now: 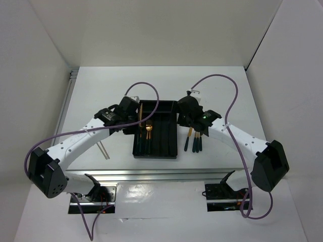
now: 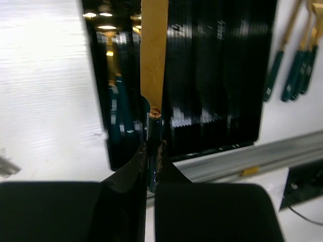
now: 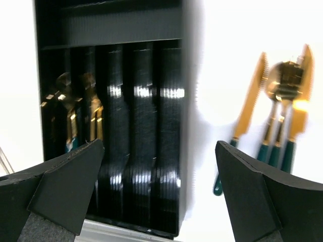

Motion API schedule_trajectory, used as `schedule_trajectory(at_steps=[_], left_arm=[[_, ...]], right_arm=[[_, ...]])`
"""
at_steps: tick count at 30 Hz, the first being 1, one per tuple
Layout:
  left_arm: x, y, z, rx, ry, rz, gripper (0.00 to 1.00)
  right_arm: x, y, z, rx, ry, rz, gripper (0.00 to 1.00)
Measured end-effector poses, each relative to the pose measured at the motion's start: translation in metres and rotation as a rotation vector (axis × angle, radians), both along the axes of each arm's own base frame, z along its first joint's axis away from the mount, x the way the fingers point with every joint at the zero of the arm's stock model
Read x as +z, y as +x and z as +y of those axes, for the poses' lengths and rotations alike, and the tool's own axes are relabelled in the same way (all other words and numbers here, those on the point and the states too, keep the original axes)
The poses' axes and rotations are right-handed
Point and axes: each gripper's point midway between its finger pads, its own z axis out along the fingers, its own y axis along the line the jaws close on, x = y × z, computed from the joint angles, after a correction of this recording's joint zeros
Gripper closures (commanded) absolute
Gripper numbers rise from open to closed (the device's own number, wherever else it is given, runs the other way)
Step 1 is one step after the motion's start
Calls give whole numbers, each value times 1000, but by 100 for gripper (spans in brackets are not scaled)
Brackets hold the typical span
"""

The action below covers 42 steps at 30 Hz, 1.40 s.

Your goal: Sort the eating utensils into containers

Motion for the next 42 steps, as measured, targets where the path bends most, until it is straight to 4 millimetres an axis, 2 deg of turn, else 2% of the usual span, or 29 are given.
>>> schedule_trajectory(at_steps=[5,8,12,19,24,28,36,42], left_arm=[[-9,-7,-35,-97,-44,25,100],[-21,-7,-47,-124,-49,49,100],[-32,-4,-56,-113,-58,76,100],[-36,-1,-75,-68,-106,77,100],[-61,-5,-86,-64,-78,128,100],[-75,-7,-86,-47,-48,153,100],[-79,-2,-84,-13,-34,143,100],[-101,-3,-82,-8,8,182,100]], right_arm=[[-7,6,-34,-125,5,39,0],[-8,2,-53,-166,12,36,0],[-1,-3,-65,-180,37,15,0],[1,-6,-66,-160,43,12,0],[1,-7,-64,-142,44,17,0],[-1,-8,-63,-133,44,22,0],[-7,-11,-64,-125,34,34,0],[-7,-12,-63,-117,34,35,0]])
